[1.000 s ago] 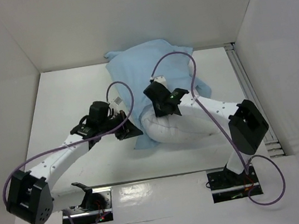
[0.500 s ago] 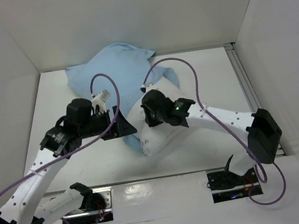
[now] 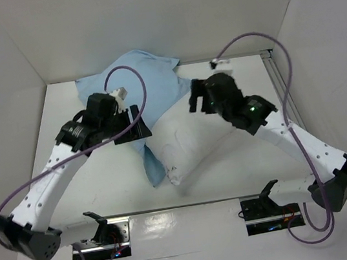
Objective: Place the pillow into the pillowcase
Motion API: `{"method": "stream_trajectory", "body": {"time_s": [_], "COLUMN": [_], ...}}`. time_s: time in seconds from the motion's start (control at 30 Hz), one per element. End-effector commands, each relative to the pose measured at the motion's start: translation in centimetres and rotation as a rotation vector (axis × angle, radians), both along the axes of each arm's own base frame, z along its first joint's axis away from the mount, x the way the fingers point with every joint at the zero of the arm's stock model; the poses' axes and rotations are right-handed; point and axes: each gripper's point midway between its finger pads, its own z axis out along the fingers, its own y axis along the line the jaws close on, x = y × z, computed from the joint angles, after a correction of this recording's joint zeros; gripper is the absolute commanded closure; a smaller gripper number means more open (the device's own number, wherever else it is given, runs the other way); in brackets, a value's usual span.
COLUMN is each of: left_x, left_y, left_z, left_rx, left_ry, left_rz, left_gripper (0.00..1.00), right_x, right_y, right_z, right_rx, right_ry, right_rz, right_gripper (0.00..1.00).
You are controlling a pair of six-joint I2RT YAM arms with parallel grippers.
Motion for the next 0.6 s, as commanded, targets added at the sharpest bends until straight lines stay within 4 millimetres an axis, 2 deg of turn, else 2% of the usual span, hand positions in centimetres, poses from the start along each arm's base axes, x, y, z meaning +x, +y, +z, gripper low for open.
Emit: {"method": "stream_trajectory", "body": {"time_s": [0.0,0.03,0.07,0.1,0.17,0.2,0.23,0.27,0.3,0.33,0.37,0.4,0.43,0.57], "left_x": [4.8,5.6,7.1,8.4,10.4,10.8,11.8,12.8,12.7,12.9,13.4,14.0,14.0,15.1], "left_y": [-0.7,-1.1,-1.3,-2.2,-2.1,-3.2,-3.8,-3.4,-4.5,-4.8,-5.1,-4.9,-5.1,-4.3], "left_z": [1.3,1.2,2.9,1.4,1.1,2.1,0.4,1.1,0.6,0.2,-1.0,-0.7,-1.2,-2.3], "left_rx": [0.085,0.093,0.122,0.173,0.296,0.319,0.385,0.461,0.502,0.541,0.591,0.641,0.676,0.776], "left_ry": [-0.098,-0.084,-0.132,-0.102,-0.149,-0.191,-0.177,-0.226,-0.242,-0.254,-0.251,-0.28,-0.286,-0.286], "left_rz": [0.007,0.005,0.03,0.018,0.044,0.02,0.008,0.04,0.007,-0.001,-0.009,0.014,-0.001,0.029], "left_gripper": [0.23,0.23,0.23,0.23,0.22,0.2,0.19,0.18,0.18,0.18,0.16,0.16,0.16,0.16], "right_x": [0.6,0.8,1.4,0.9,0.7,0.5,0.3,0.2,0.0,-0.3,-0.6,-0.7,-1.4,-2.6], "right_y": [-6.0,-6.4,-8.3,-7.9,-8.7,-9.9,-9.7,-10.4,-10.6,-10.4,-10.5,-10.6,-9.8,-8.7], "right_z": [-2.6,-2.7,-3.0,-3.6,-4.4,-5.5,-5.7,-6.1,-6.7,-7.2,-7.5,-7.9,-8.7,-9.9], "right_rx": [-0.014,0.024,0.061,0.134,0.198,0.227,0.255,0.274,0.283,0.299,0.319,0.346,0.376,0.48], "right_ry": [0.129,0.131,0.137,0.166,0.199,0.223,0.235,0.248,0.257,0.28,0.293,0.308,0.336,0.373], "right_rz": [-0.178,-0.176,-0.215,-0.166,-0.165,-0.193,-0.168,-0.19,-0.189,-0.173,-0.174,-0.181,-0.147,-0.123], "right_gripper": [0.06,0.06,0.05,0.05,0.05,0.05,0.05,0.05,0.05,0.05,0.05,0.05,0.05,0.01]}}
